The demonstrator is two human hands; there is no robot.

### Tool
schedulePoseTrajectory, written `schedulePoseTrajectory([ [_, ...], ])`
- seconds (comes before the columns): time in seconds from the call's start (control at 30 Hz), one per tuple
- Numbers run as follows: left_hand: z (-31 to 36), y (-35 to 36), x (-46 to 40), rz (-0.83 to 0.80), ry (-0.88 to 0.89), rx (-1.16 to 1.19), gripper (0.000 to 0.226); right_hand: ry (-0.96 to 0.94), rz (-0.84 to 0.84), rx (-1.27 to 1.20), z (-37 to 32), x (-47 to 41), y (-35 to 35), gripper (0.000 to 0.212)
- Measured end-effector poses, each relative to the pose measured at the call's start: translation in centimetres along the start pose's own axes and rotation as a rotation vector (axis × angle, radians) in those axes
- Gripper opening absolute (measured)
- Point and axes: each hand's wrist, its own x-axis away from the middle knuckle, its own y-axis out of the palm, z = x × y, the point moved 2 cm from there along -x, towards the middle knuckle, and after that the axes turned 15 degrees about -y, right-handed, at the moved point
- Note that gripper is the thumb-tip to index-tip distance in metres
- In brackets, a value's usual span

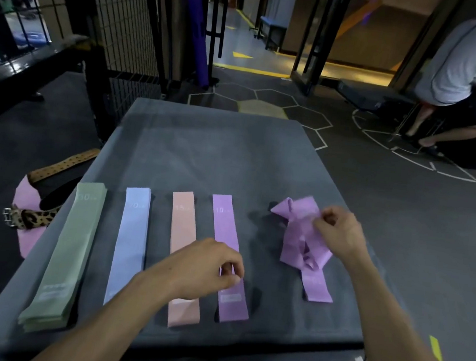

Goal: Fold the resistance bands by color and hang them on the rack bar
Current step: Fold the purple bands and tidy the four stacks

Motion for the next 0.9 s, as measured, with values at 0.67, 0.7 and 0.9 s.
schedulePoseTrajectory([
  [0.67,0.5,-1.9,-0.8,0.234,-0.082,0.384,0.015,-0.087,0.328,-0.452,-3.3,0.2,-3.9,0.016],
  [0.7,0.6,-2.0,-0.8,0.236,-0.081,0.42,0.014,-0.108,0.263,-0.535,-4.1,0.3,-3.8,0.016],
  [0.9,0.7,-2.8,-1.2,0.315,-0.053,0.729,0.048,-0.219,-0.128,-0.595,-9.3,2.4,-2.6,0.01],
])
